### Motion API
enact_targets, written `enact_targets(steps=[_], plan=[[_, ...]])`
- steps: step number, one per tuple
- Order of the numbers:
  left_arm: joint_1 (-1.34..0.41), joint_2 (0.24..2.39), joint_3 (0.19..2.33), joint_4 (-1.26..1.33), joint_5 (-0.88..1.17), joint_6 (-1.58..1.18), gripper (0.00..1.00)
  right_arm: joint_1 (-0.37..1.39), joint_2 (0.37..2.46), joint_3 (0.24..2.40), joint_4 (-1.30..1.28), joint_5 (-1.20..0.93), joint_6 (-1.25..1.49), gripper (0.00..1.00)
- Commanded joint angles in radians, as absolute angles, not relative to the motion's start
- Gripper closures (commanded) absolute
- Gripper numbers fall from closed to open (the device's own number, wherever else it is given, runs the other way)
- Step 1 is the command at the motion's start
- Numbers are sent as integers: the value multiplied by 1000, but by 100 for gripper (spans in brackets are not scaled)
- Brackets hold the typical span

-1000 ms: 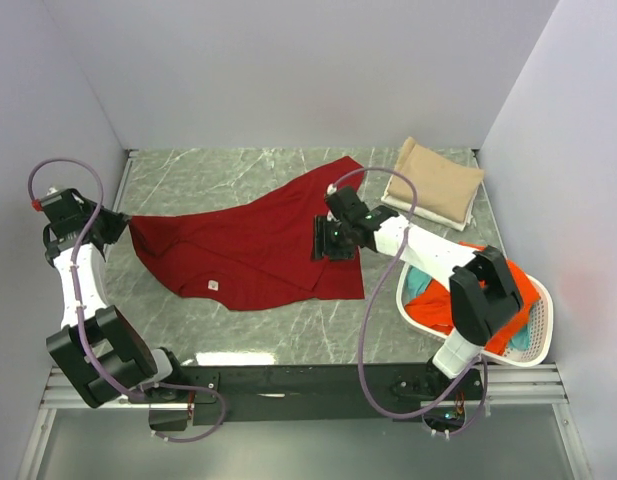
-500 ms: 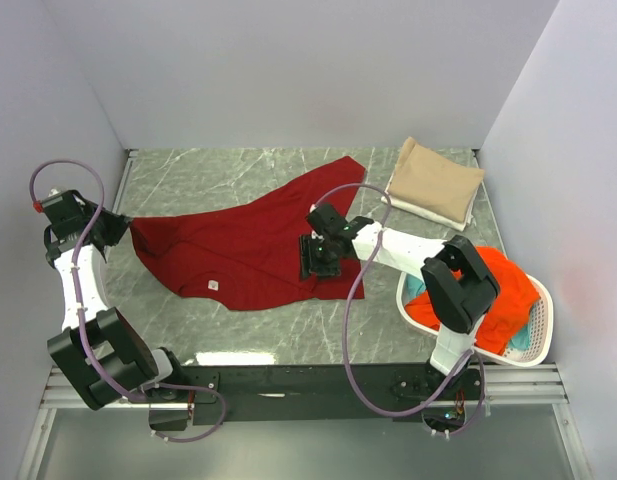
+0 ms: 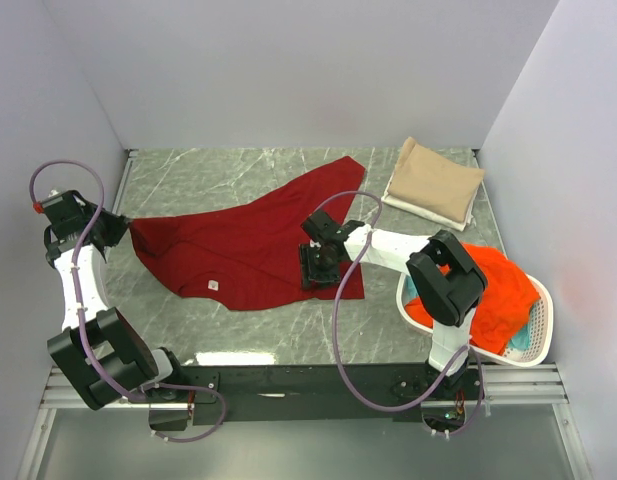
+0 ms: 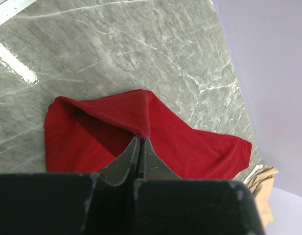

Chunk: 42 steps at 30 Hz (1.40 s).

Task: Fold and stack the t-shirts
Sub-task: Flatten the tshirt out

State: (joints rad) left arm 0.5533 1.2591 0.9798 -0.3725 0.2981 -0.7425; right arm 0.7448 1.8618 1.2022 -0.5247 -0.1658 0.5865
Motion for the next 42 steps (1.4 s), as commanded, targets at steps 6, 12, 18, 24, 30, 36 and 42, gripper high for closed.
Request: enact_targets(steps=[6, 12, 18, 24, 30, 36, 42], plan=[[555, 1238, 979, -353, 295, -719, 100, 755, 1858, 1224, -526, -170, 581, 61], [555, 1239, 979, -354, 291, -718, 100, 755, 1867, 1232, -525, -193, 575, 92], [557, 1238, 986, -353, 288, -715, 100, 747, 1826, 1253, -545, -184, 577, 100], [540, 1241, 983, -327, 301, -738, 100, 651, 1726, 1351, -600, -190, 577, 100], [425, 1267, 1041, -295, 255, -797, 99, 505, 1671, 1527, -650, -190, 538, 100], [328, 1368, 1245, -245, 236, -934, 99, 391, 1732, 1837, -709, -193, 505, 100], [318, 1436, 1514, -238, 245, -1037, 100, 319, 1812, 2220, -784, -198, 500, 100]])
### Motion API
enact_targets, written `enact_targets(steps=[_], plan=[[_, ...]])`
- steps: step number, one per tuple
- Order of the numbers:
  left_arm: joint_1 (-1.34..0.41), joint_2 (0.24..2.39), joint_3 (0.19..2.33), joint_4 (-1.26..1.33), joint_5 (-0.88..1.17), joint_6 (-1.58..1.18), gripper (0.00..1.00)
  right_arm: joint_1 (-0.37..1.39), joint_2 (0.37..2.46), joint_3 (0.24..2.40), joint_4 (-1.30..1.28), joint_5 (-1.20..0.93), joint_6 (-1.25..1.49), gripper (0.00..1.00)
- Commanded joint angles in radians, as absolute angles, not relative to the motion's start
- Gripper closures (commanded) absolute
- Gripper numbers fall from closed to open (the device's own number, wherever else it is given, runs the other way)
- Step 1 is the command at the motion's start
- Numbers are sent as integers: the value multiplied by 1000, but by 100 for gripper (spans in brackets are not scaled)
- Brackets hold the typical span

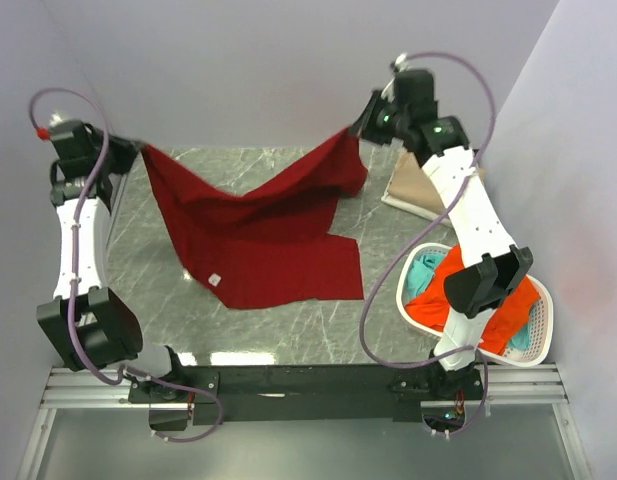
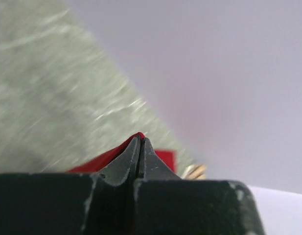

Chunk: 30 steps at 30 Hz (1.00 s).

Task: Fold and stack the t-shirts
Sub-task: Flatten the tshirt out

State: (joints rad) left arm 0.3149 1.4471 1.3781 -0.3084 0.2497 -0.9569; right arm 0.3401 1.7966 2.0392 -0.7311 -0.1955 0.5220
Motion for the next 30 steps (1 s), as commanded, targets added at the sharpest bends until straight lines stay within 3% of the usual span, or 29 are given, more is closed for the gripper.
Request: enact_targets(steps=[1, 5, 19, 25, 30], plan=[[318, 1436, 1544, -238, 248, -1043, 100, 313, 1816, 2259, -787, -196, 499, 100], [319, 1405, 1698, -244, 282, -1043, 100, 301, 1748, 2344, -755, -172, 480, 100], [376, 1177, 2026, -276, 229, -943, 99, 302, 1257, 2140, -445, -23, 377, 100], [376, 1196, 2135, -253, 256, -963, 99, 301, 1204, 2112, -393, -15, 388, 100], [377, 1241, 2048, -163, 317, -1005, 99, 299, 1250, 2046, -377, -5, 390, 100]])
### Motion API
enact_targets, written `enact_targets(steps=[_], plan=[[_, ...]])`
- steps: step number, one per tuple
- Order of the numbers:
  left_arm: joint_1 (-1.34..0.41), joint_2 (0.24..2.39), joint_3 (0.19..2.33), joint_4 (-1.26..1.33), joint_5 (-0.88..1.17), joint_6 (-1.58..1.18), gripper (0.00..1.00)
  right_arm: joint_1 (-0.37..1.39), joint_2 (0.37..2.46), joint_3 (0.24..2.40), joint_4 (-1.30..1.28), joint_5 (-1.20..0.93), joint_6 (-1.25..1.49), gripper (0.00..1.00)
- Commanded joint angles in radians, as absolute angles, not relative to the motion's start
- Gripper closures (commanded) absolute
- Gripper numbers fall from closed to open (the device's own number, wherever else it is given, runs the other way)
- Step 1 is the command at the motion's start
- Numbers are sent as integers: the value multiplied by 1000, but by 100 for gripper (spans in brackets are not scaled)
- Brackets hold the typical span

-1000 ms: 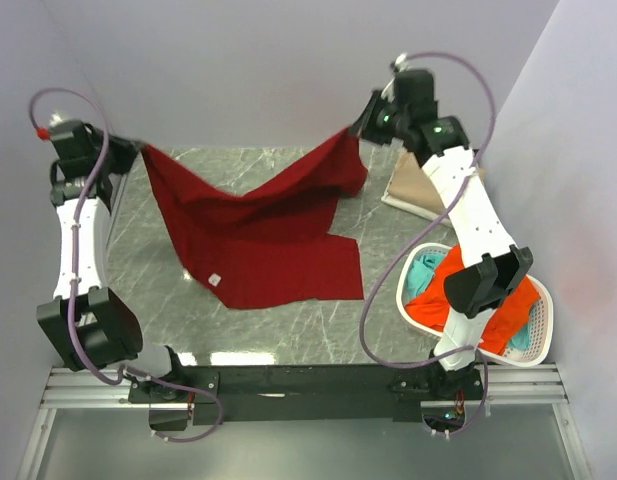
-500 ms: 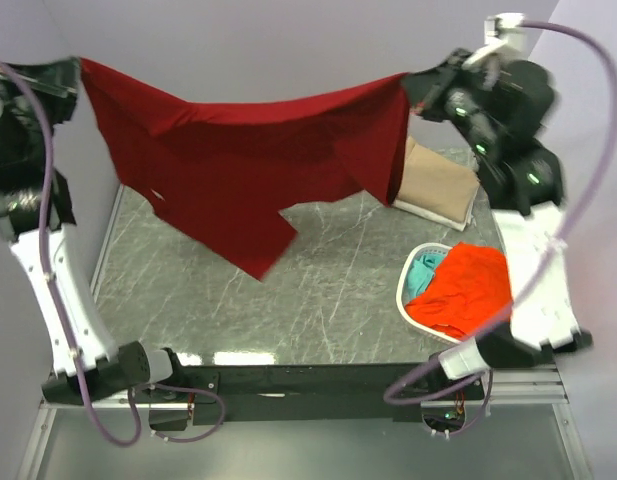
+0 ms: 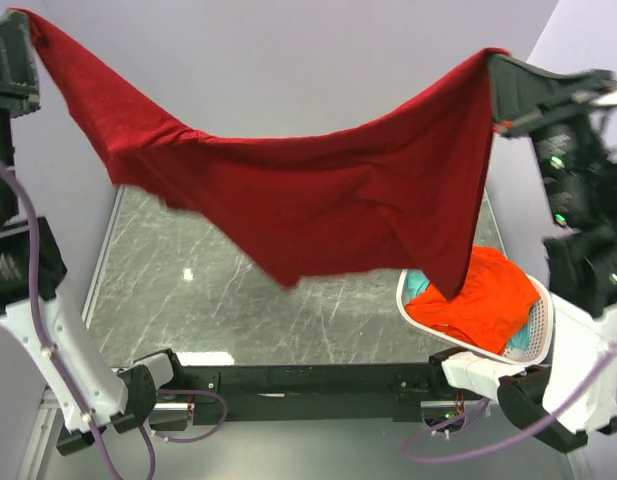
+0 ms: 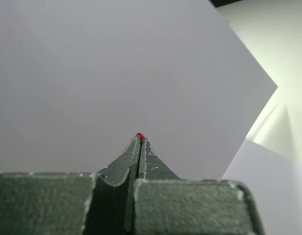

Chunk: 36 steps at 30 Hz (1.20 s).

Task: Fold and stack the t-shirts
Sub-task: Flatten the tshirt out

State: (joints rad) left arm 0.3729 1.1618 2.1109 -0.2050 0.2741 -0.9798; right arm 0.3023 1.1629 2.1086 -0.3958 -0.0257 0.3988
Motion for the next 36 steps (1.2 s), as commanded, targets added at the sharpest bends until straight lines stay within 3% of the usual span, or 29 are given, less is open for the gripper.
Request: enact_targets(steps=[1, 9, 17, 28, 36], plan=[[376, 1264, 2014, -153, 334, -1009, 99, 301, 1274, 2036, -373, -5, 393, 100], [362, 1411, 1964, -169, 423, -986, 99, 301, 1426, 2019, -379, -24, 388, 100], [362, 1470, 2051, -169, 414, -1015, 99, 310, 1520, 2115, -430, -74, 391, 100], [475, 1273, 2098, -144, 361, -1046, 99, 422, 1299, 2022, -437, -2, 322, 100], [477, 1252, 2342, -193, 267, -986, 99, 465, 1146, 2019, -400, 34, 296, 100]])
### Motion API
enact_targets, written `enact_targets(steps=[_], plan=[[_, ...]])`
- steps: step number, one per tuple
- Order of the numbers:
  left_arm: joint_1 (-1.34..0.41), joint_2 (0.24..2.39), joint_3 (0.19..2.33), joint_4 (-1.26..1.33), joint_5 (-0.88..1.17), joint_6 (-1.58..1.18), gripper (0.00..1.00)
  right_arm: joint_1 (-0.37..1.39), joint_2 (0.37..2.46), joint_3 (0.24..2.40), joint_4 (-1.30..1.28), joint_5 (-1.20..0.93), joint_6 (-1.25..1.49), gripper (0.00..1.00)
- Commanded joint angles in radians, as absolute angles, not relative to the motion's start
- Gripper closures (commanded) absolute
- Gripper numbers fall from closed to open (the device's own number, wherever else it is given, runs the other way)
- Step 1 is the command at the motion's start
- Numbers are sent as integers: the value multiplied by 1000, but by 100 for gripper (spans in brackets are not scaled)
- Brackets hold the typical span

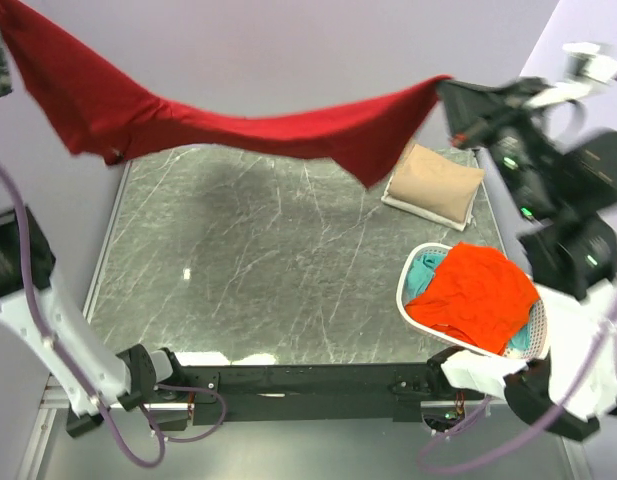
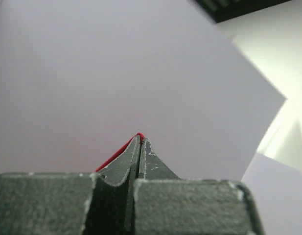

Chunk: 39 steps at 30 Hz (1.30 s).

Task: Fold and stack the t-shirts
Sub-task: Flatten the tshirt out

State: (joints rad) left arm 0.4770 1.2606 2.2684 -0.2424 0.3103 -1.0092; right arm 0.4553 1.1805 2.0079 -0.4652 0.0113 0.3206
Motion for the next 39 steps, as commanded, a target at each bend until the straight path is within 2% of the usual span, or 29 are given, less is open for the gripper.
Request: enact_targets(steps=[1, 5, 10, 13, 17, 18, 19, 20, 22, 23, 24, 25, 26, 28, 32, 39], plan=[[479, 1253, 2362, -186, 265, -986, 99, 465, 1141, 2031, -403, 25, 298, 100], [479, 1272, 2402, -127, 273, -1006, 99, 465, 1138, 2031, -405, 14, 310, 100], [479, 1333, 2209, -6, 353, -1109, 99, 456, 1212, 1950, -370, 40, 299, 100], [448, 1431, 2096, 52, 420, -1120, 99, 394, 1319, 1892, -335, -24, 339, 100], [348, 1659, 2132, -95, 433, -964, 99, 296, 1518, 1876, -267, -127, 409, 100], [336, 1771, 2144, -136, 446, -931, 99, 284, 1628, 1894, -267, -156, 416, 100], [315, 1829, 2148, -152, 462, -920, 95, 275, 1691, 1961, -271, -173, 422, 100], [308, 1886, 2151, -175, 477, -916, 78, 269, 1757, 2006, -279, -189, 420, 100], [292, 2038, 2161, -227, 492, -894, 54, 250, 1970, 2172, -330, -225, 420, 100], [282, 2078, 2170, -254, 473, -876, 42, 244, 2047, 2243, -391, -244, 419, 83], [273, 2127, 2172, -270, 463, -835, 27, 232, 2191, 2313, -426, -261, 419, 70], [249, 2138, 2165, -288, 456, -815, 23, 227, 2251, 2432, -457, -284, 425, 60], [238, 2135, 2136, -288, 437, -795, 16, 221, 2332, 2466, -507, -291, 425, 39], [212, 2111, 2090, -284, 420, -756, 10, 216, 2342, 2423, -502, -295, 423, 17], [196, 1987, 1926, -311, 407, -733, 7, 224, 2154, 2105, -339, -308, 410, 16], [178, 1772, 1674, -503, 250, -632, 6, 340, 1973, 1890, -431, -239, 315, 15]])
